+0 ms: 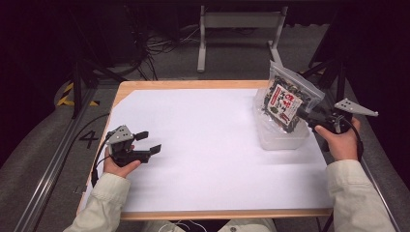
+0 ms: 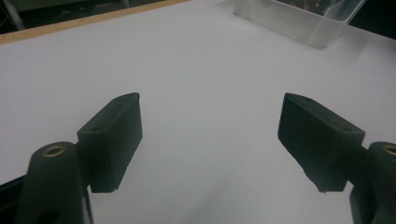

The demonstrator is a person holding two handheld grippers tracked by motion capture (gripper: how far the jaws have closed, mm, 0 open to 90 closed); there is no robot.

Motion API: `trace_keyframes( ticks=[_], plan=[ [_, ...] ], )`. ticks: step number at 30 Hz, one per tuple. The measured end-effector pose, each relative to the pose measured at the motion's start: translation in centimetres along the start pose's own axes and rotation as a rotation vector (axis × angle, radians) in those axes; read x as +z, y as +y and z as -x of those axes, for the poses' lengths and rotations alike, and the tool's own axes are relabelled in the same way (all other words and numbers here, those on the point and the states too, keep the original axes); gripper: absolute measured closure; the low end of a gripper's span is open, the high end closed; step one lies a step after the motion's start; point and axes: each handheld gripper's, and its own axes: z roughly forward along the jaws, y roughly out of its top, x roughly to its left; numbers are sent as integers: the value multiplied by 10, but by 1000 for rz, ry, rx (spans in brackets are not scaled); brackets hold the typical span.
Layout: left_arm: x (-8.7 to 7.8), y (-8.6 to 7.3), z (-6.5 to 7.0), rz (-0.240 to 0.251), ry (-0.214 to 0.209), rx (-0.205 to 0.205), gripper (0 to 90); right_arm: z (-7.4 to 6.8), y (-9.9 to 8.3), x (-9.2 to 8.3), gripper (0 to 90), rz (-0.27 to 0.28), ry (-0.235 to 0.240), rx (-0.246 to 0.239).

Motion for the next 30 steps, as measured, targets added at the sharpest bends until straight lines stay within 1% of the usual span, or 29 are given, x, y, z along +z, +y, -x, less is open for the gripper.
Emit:
trace_keyframes(
  ticks=[3,4,5,7,11,13,15,17,18,19,20,21,22,24,25,27,28,30],
  plan=[
    [-3,1,7,5,-6,14,225,-7,3,-12,320,9,-9,-17],
    [-4,0,9,19,-7,21,225,-10,4,-16,317,10,-13,-24],
    [-5,0,11,23,-8,18,225,-14,6,-21,316,18,-14,-30],
    [-7,-1,12,18,-7,25,225,-19,7,-28,309,20,-25,-36],
    [-11,-4,16,21,-11,22,226,-30,10,-41,303,24,-36,-53],
    [-14,-6,18,20,-13,17,225,-37,9,-48,304,35,-32,-51],
    [-16,-6,20,15,-12,21,224,-45,9,-53,301,37,-13,-63],
    [-19,-7,23,30,-16,23,223,-54,9,-56,296,37,16,-82],
    [-20,-8,24,30,-21,21,223,-58,9,-58,293,38,30,-87],
    [-22,-9,26,30,-24,21,222,-62,9,-59,291,42,46,-97],
    [-23,-9,28,34,-25,24,222,-69,8,-60,287,45,74,-104],
    [-23,-9,28,34,-25,24,222,-69,8,-60,287,45,74,-104],
    [-25,-10,29,33,-26,31,222,-72,8,-60,285,44,91,-110],
    [-27,-12,31,40,-33,31,220,-81,5,-60,279,34,143,-110],
    [-28,-13,32,38,-27,39,219,-84,4,-59,278,29,161,-115],
    [-29,-15,32,37,-27,36,219,-92,0,-56,277,13,202,-120],
    [-29,-16,32,38,-30,33,219,-95,-2,-54,277,5,220,-120],
    [-30,-16,32,36,-29,30,219,-102,-6,-51,279,1,237,-130]
  ],
)
